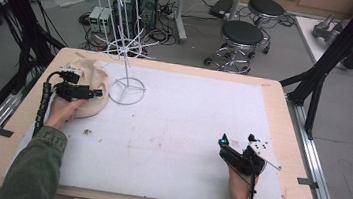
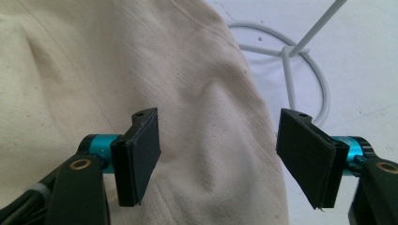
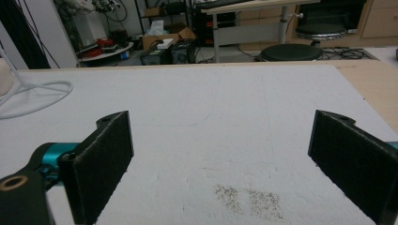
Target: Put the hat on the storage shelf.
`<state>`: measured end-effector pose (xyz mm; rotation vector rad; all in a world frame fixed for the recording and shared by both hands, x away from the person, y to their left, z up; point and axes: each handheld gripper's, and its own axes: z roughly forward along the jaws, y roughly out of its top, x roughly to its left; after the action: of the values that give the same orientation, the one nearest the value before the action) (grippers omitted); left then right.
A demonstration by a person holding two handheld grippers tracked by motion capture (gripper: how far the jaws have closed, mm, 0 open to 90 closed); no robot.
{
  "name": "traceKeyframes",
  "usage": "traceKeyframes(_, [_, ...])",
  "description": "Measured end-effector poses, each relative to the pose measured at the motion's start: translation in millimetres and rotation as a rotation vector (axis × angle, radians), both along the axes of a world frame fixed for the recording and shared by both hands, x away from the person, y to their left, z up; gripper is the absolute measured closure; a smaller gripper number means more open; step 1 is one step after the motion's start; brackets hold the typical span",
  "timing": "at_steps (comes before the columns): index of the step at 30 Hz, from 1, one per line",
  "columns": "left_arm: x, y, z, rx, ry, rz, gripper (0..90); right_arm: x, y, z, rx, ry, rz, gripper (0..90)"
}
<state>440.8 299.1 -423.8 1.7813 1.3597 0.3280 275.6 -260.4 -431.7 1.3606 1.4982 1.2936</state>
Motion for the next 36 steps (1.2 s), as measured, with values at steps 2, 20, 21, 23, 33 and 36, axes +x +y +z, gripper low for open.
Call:
traceKeyframes(2, [1.0,0.2,-2.2,-0.006,0.011,-0.008,33.1,-0.3,0.6,0.0,0.003,0.004,0.001,5.9])
traceKeyframes(20, [9.1,-12.5,5.0,0.111,0.114,-0.104,66.3,0.3,0.9,-0.5,-0.002,0.012,0.005,5.9])
traceKeyframes(21, [8.6,-11.3,5.4,0.092,0.112,-0.102,68.3,0.4,1.0,-0.6,-0.003,0.016,0.002,6.0])
traceKeyframes(23, [6.8,-6.6,4.2,0.019,0.106,-0.09,73.7,0.7,0.5,-0.9,-0.01,0.018,0.001,6.0])
traceKeyframes(33, [-2.4,2.2,4.5,-0.057,0.046,-0.105,80.5,-0.8,1.8,-0.4,-0.007,0.019,0.006,5.9])
traceKeyframes(36, [-4.7,1.9,6.3,-0.035,0.031,-0.1,80.7,-0.7,1.3,-0.3,-0.009,0.019,0.005,5.9])
